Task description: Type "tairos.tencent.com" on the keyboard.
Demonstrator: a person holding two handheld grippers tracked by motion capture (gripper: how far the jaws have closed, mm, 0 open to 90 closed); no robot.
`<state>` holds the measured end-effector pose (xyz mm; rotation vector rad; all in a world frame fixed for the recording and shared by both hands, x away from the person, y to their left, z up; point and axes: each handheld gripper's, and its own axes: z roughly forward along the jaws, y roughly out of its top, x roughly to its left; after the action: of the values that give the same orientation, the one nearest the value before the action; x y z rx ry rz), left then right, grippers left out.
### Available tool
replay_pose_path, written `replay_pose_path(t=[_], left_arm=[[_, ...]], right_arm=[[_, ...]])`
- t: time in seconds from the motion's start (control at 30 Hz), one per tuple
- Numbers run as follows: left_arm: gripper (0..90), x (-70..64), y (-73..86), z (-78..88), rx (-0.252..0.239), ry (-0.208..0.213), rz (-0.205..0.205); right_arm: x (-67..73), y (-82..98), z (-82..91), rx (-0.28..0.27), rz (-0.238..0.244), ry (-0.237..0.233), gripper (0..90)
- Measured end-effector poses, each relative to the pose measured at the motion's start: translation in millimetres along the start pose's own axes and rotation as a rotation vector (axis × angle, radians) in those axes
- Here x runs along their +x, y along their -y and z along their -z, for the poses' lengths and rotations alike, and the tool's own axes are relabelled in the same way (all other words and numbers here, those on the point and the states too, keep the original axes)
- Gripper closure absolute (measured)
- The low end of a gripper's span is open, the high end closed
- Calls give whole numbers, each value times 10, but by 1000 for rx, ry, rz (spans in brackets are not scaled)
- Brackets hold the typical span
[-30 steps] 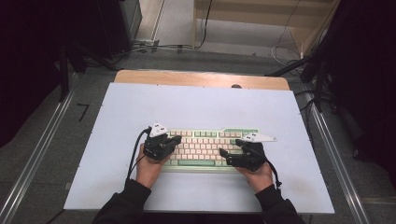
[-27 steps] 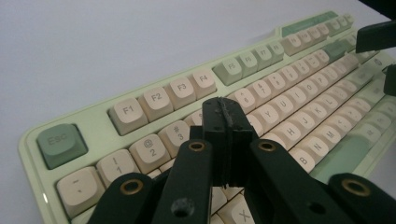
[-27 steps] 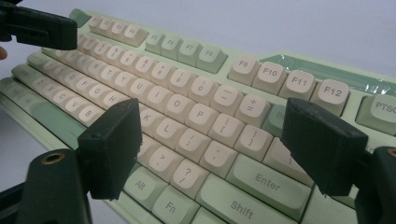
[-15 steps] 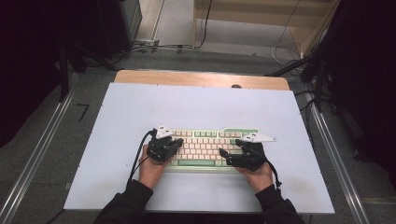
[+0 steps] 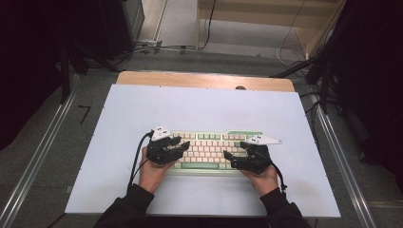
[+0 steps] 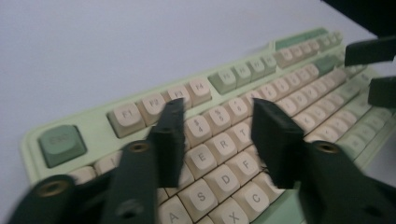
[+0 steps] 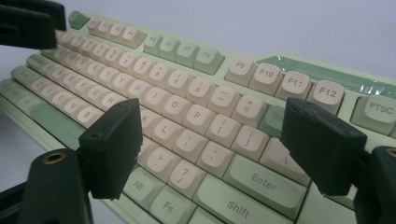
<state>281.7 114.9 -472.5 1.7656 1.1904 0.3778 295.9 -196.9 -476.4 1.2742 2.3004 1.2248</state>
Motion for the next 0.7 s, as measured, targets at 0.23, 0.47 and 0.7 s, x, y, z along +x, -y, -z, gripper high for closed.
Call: replay_pose_path(t=[0.23,0.47,0.7], left_arm=[[335,146,13,88,-25,-46,48],[335,193,56,134,-35,-82,55],[337,222,105,188,-31,-102,62]], right_arm=[[28,-4,14,-13,6,-4,361],[78,-28,-20,-17,9,-61,721],[194,-62,-112,-7,52,-93,876]])
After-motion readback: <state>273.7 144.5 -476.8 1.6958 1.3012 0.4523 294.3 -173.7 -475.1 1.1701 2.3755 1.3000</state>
